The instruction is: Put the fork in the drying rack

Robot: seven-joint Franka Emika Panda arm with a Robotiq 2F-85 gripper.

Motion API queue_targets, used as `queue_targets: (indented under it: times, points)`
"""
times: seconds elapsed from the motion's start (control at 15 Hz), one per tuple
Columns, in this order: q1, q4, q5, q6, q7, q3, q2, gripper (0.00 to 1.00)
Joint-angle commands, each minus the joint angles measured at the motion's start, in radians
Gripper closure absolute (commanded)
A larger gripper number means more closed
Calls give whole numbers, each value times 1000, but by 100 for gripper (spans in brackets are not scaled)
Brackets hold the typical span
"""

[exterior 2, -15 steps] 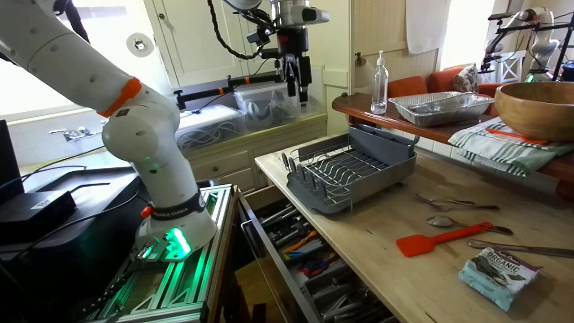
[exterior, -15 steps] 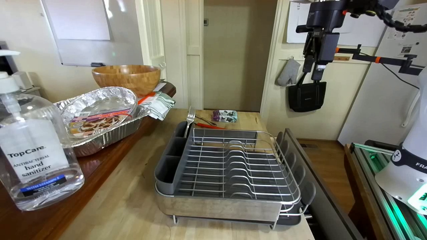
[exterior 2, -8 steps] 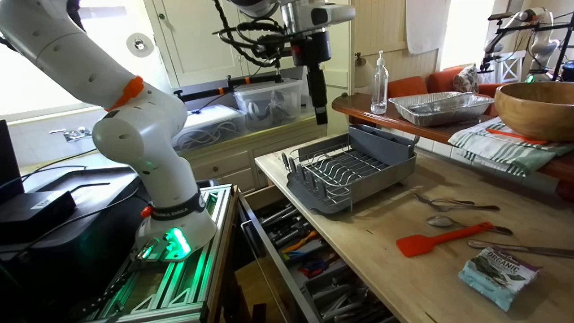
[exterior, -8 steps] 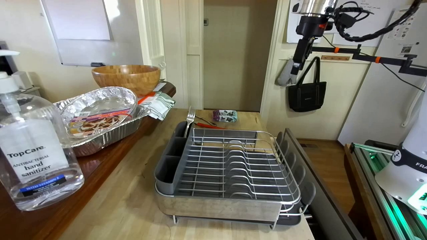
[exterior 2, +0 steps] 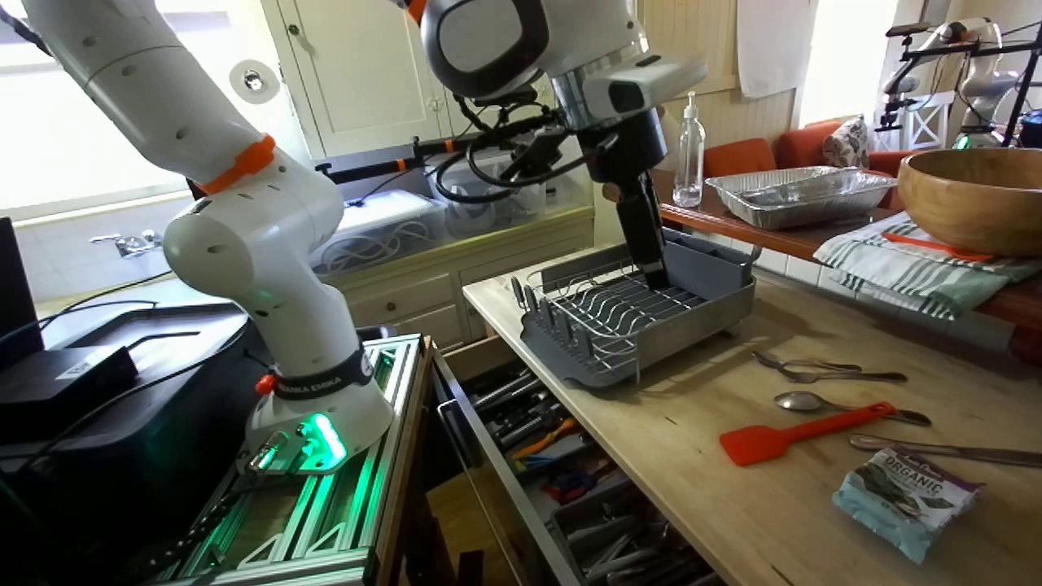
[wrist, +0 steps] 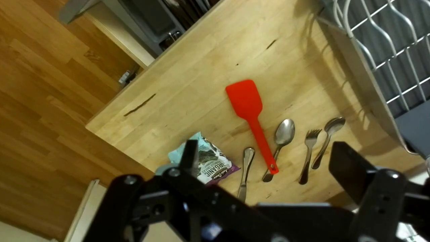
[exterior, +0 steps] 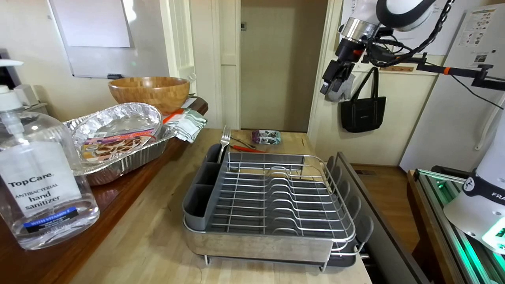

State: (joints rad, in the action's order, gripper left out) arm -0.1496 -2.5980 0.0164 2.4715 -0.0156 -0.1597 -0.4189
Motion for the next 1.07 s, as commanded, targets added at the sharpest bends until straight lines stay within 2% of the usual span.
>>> queue_targets:
  times: [0.0, 0.2, 0.27, 0.47, 0.87, 1.0]
  points:
    - [42, 54, -59, 93, 66, -12, 146, 0]
    - [69, 124, -95, 23, 92, 2, 237, 0]
    - [42, 60, -58, 62, 66, 9, 163, 0]
    - [56, 102, -67, 57, 66, 16, 225, 0]
    - [55, 125, -59, 65, 70, 18, 250, 0]
    - [72, 173, -119, 77, 154, -2, 310, 0]
